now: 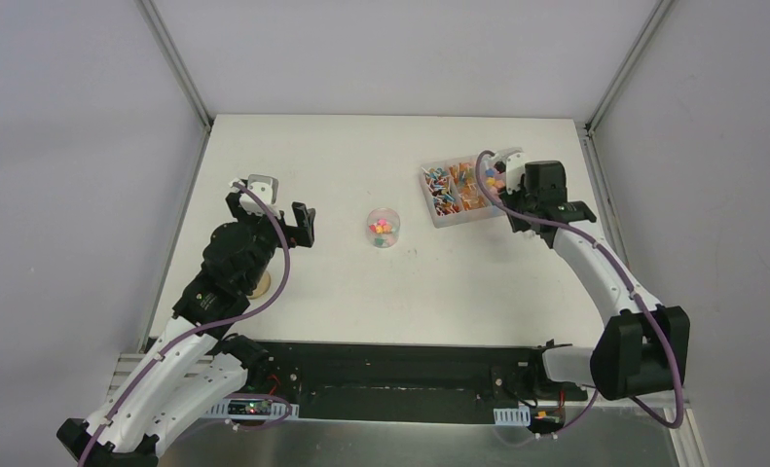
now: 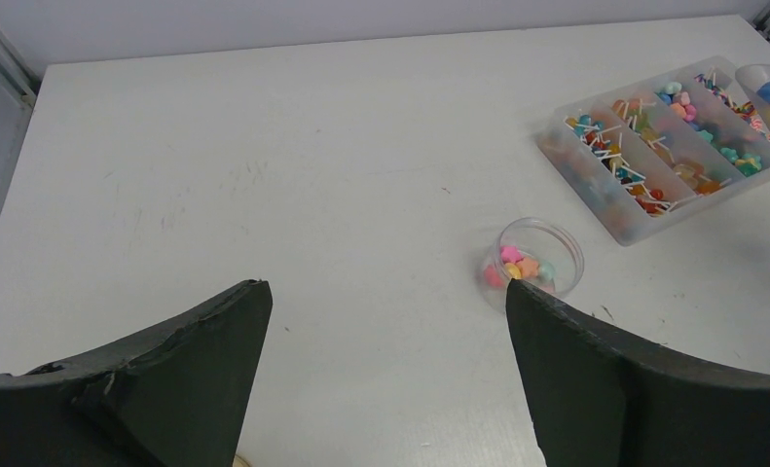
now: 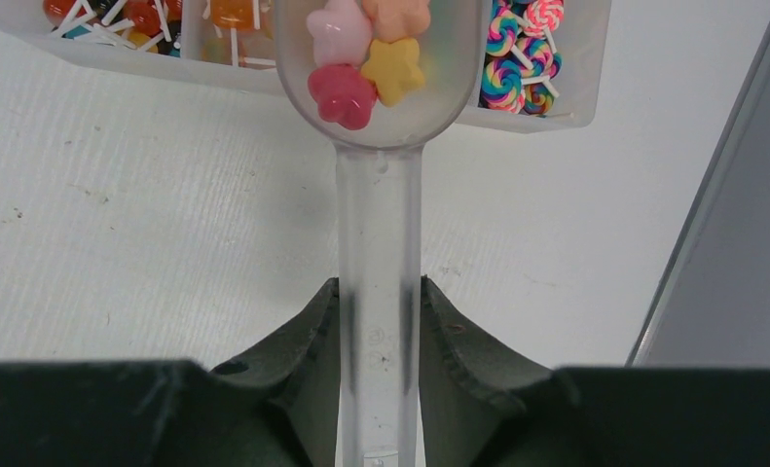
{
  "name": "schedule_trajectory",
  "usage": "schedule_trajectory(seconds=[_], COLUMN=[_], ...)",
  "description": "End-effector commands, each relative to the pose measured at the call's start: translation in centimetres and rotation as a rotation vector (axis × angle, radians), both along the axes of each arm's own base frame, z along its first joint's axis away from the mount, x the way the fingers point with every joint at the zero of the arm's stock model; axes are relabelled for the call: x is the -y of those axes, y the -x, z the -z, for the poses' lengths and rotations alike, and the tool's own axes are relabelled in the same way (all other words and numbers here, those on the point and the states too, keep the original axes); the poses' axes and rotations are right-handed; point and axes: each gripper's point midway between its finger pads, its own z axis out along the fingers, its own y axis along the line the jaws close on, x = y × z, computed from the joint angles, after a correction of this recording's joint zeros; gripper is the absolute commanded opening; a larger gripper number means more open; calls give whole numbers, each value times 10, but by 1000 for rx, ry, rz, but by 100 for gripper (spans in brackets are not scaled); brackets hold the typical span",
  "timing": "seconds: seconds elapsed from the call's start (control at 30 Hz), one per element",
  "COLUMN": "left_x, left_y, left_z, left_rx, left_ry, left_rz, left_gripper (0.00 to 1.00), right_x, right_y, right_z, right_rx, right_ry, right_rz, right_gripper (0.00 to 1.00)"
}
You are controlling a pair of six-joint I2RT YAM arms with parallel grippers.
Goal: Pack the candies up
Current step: Place the fake candies in the packing bottle.
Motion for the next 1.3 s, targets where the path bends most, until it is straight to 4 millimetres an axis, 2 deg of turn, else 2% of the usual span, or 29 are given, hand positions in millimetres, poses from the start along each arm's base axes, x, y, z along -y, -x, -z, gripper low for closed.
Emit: schedule_trajectory(seconds=[0.0, 0.07, 0.6, 0.8, 1.27], left_x=[-2, -3, -4, -3, -3], left_y=[-2, -2, -1, -1, 1], left_z=[-10, -10, -13, -13, -15], left_rx=[40, 41, 49, 50, 56], left_ry=[14, 14, 15, 19, 20], left_rz=[-9, -9, -14, -11, -5], left_gripper=[95, 99, 99, 99, 99], right_x=[-14, -19, -82, -111, -134], right_y=[-11, -11, 0, 14, 21], right_z=[-28, -29, -33, -28, -28], right_rx=[123, 126, 195, 211, 190], right_ry=[-13, 12, 234, 351, 554], right_rz=[-81, -111, -413, -575, -691], right_gripper=[0, 0, 0, 0, 0])
